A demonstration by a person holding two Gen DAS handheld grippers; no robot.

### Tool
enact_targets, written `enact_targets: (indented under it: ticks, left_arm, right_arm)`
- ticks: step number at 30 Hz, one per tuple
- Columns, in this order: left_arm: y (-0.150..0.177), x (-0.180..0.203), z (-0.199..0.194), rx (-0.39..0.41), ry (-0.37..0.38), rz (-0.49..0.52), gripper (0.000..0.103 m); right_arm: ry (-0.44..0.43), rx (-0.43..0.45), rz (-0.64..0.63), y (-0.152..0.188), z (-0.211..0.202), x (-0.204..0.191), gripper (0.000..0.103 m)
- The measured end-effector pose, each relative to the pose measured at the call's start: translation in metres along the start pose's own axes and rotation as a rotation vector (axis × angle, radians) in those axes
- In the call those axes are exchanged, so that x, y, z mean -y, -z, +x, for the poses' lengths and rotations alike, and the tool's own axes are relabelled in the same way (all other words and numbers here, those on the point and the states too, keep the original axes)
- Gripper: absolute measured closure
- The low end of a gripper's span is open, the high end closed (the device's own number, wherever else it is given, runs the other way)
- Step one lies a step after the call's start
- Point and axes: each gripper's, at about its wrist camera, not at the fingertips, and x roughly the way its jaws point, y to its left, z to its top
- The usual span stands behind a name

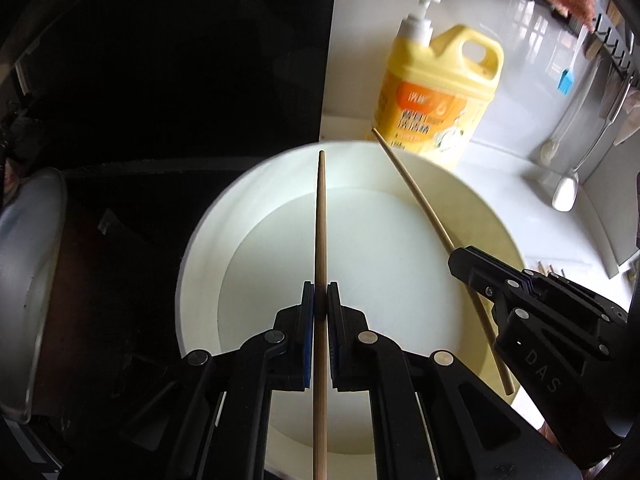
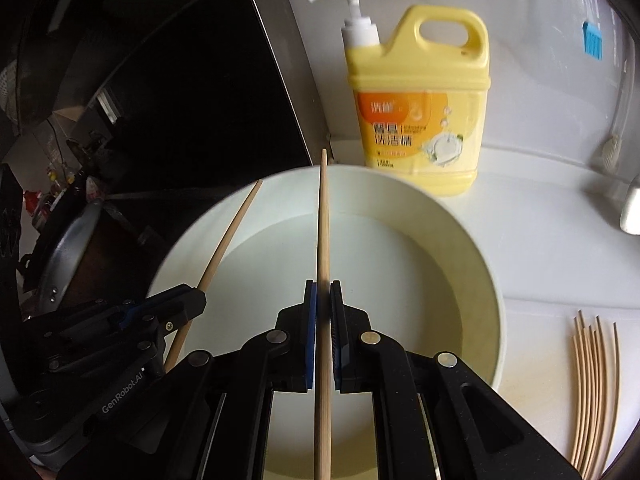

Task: Organize utensils
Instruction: 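Carry both held chopsticks over the white water basin with both tools, then open both tools to drop the chopsticks into the basin water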

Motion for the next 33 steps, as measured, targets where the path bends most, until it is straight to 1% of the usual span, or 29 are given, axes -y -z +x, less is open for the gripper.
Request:
enact_targets:
  ticks: [8,12,17,23,33]
  left_arm:
    - [0.001,-0.008,0.019,-0.044,0.021,-0.013,0.096]
    - [0.003,-0.01,0.027,-0.064,0.017,-0.012,0.096]
    - [0.004,-0.01,0.032,-0.071,0.011,-0.001,0.096]
    - [0.005,-0.009,0.035,-0.08,0.004,0.01,0.096]
    - [0.006,-0.008,0.03,-0.065,-0.021,0.014,0.096]
  right_arm:
    - [0.038,-0.076,0.011,0.008,0.023,0.002,0.097]
    - [0.051,-0.121,0.016,0.011,0.032,0.001,0.097]
    - [0.062,-0.167,0.027,0.018,0.042,0.004,0.097]
    - [0.07,-0.194,0.042,0.021,0.051,0.008,0.097]
    - [0.077,-0.185,0.052,0.021,0.049,0.013,0.096]
